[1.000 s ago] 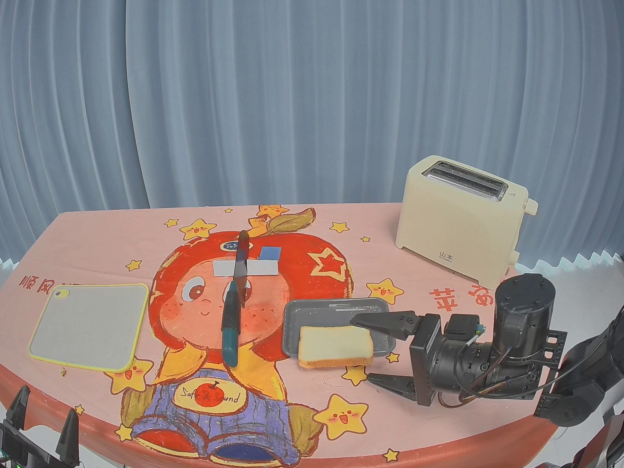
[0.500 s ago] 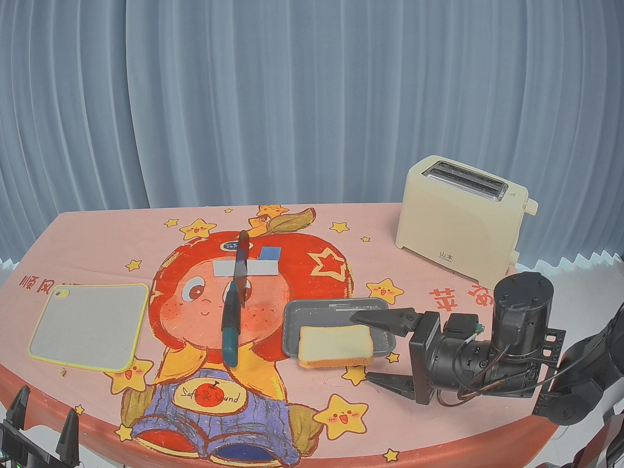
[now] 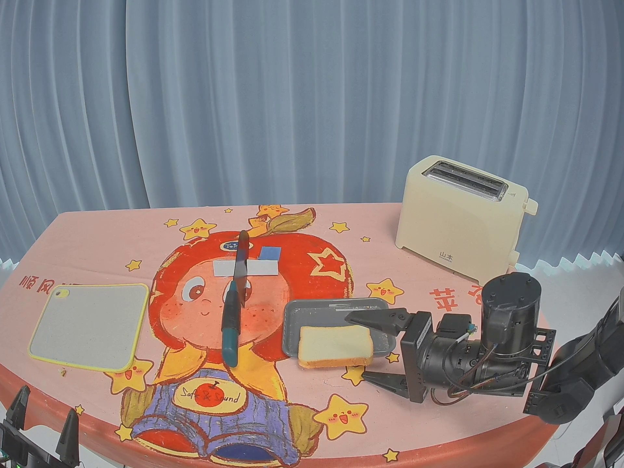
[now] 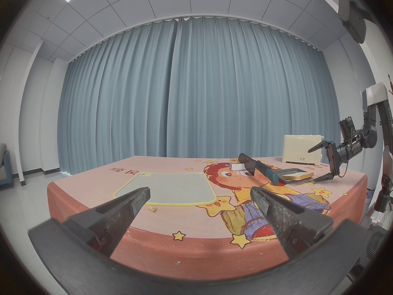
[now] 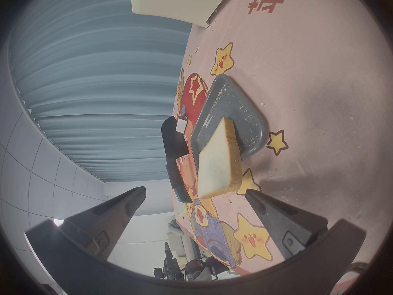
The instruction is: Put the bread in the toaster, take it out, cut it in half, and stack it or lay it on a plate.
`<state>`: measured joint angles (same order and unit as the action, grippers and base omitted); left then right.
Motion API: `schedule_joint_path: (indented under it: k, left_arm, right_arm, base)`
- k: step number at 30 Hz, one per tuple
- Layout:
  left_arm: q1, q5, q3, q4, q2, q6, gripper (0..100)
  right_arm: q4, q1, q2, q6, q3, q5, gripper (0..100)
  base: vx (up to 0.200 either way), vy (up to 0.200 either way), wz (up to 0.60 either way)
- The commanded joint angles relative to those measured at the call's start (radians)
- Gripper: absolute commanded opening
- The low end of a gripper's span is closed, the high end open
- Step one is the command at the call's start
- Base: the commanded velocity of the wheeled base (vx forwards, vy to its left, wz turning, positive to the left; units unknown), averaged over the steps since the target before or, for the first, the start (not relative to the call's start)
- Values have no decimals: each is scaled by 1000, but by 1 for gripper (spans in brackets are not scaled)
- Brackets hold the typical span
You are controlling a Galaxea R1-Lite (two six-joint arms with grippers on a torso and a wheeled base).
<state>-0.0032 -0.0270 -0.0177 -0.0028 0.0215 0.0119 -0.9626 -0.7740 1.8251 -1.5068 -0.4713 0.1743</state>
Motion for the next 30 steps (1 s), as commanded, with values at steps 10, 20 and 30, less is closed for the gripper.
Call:
schedule_joint_path:
  k: [10, 20, 30]
  left_arm:
    - [0, -1, 18, 0, 2, 0, 100]
    - [0, -1, 18, 0, 2, 0, 100]
    - [0, -1, 18, 0, 2, 0, 100]
  right_arm:
    - [1, 2, 34, -1, -35, 4, 100]
    - [1, 21, 57, 2, -56, 4, 100]
    - [4, 33, 57, -3, -56, 7, 100]
  base:
    - [0, 0, 0]
    - [0, 0, 0]
    - [0, 0, 0]
